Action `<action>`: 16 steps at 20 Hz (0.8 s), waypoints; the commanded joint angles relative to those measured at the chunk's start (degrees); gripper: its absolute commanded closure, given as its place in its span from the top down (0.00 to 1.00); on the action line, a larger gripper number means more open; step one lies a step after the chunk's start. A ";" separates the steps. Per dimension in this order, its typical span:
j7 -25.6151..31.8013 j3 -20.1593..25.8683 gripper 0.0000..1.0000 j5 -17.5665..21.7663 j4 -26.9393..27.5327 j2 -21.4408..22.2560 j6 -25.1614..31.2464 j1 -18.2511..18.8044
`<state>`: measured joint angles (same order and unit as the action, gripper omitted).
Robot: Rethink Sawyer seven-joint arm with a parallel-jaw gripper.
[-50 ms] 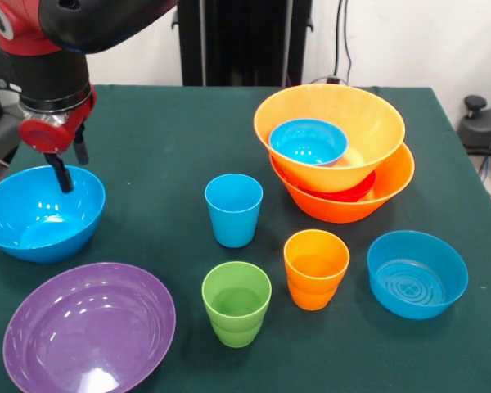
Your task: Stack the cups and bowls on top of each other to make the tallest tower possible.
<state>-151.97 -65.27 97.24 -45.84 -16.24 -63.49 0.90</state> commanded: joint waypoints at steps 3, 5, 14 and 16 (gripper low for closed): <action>6.85 9.28 1.00 -2.72 5.13 -2.62 5.28 1.27; 4.95 8.98 1.00 -2.68 5.68 -3.34 4.91 1.62; 1.06 9.35 1.00 -3.55 5.89 -5.16 3.18 1.91; 1.45 9.50 1.00 -3.83 5.88 -5.28 3.58 1.95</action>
<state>-151.97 -65.28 96.89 -45.30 -19.61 -63.38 1.97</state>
